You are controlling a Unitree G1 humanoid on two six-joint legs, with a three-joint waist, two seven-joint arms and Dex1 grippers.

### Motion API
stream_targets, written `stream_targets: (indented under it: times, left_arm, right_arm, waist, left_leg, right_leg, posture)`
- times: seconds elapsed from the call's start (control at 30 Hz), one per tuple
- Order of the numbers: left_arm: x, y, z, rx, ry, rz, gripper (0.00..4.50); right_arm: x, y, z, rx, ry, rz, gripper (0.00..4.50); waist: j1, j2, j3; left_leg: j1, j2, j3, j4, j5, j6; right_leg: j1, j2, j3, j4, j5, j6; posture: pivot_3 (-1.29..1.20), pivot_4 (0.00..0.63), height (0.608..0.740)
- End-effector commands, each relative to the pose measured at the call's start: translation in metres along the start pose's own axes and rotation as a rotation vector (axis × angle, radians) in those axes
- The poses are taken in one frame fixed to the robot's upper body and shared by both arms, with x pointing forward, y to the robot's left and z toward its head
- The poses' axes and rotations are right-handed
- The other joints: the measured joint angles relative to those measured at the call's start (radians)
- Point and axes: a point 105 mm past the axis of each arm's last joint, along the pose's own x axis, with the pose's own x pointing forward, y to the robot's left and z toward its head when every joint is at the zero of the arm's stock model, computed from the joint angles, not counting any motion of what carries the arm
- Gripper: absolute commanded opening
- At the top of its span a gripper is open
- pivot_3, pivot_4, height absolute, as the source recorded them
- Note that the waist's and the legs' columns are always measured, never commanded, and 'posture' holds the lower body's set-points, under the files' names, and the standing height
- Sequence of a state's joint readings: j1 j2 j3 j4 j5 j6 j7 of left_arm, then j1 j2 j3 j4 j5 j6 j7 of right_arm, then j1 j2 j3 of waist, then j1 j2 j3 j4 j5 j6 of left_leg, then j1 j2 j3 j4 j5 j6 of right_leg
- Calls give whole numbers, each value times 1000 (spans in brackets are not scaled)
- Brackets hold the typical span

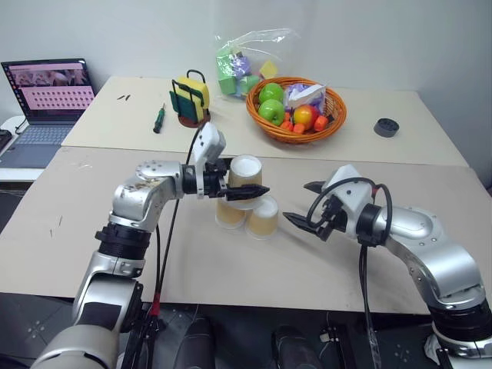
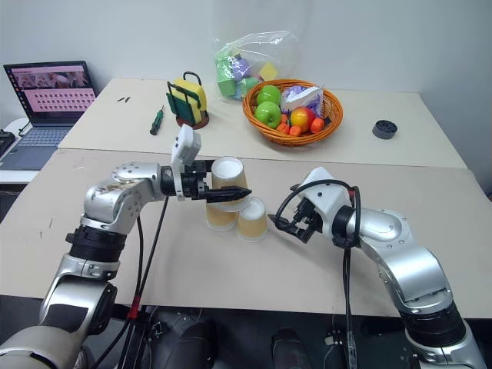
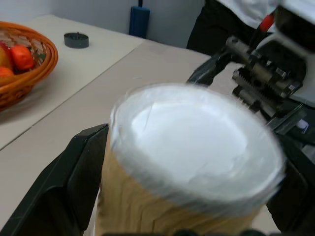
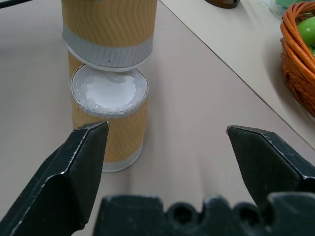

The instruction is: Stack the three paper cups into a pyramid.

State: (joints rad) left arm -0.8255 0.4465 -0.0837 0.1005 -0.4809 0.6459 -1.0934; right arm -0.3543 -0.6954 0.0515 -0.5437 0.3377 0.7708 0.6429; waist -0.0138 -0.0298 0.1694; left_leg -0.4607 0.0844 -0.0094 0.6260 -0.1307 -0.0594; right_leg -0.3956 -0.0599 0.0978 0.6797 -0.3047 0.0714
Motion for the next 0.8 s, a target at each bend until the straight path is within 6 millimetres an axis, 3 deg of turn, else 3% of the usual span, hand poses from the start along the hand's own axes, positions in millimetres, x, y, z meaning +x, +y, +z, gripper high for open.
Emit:
stream_targets:
  times: [0.03,0.3,0.43,0.5,0.6,0.7,0.8]
  left_arm:
    - [-6,-8,41,86,-68,-11,4461]
    - [-15,-11,73,128,-129,32,4461]
    - [-38,8,105,84,-295,200,4461]
    - [-62,29,121,39,-408,379,4461]
    - [-98,41,127,-5,-519,578,4461]
    - [-147,53,113,-58,-563,829,4461]
    - [-212,65,75,-111,-527,1135,4461]
  right_arm:
    - [0,-2,11,-31,-48,0,4500]
    - [2,-2,11,-32,-54,13,4500]
    - [1,-2,10,-30,-53,11,4500]
    - [-4,-8,7,-22,-43,-12,4500]
    - [-21,-29,-2,-5,-7,-84,4500]
    - [-45,-49,-17,9,59,-131,4500]
    - [-63,-60,-31,1,126,-146,4500]
  waist:
    - [0,0,0]
    - [0,0,0]
    - [0,0,0]
    - [-2,0,0]
    - [-1,0,0]
    - [0,0,0]
    - [-2,0,0]
  left_leg:
    - [0,0,0,0,0,0]
    - [0,0,0,0,0,0]
    - [0,0,0,0,0,0]
    - [0,0,0,0,0,0]
    - [0,0,-1,0,0,0]
    - [0,-1,-1,0,0,0]
    - [1,0,-1,0,0,0]
  right_leg:
    - [0,0,0,0,0,0]
    - [0,0,0,0,0,0]
    - [0,0,0,0,0,0]
    - [0,0,0,0,0,0]
    - [0,0,0,0,0,1]
    - [1,-1,0,0,0,1]
    - [1,-1,0,0,0,1]
  posture:
    - [0,150,692]
    - [0,150,692]
    - [0,150,692]
    - [0,150,692]
    - [0,150,692]
    - [0,150,692]
    - [0,150,692]
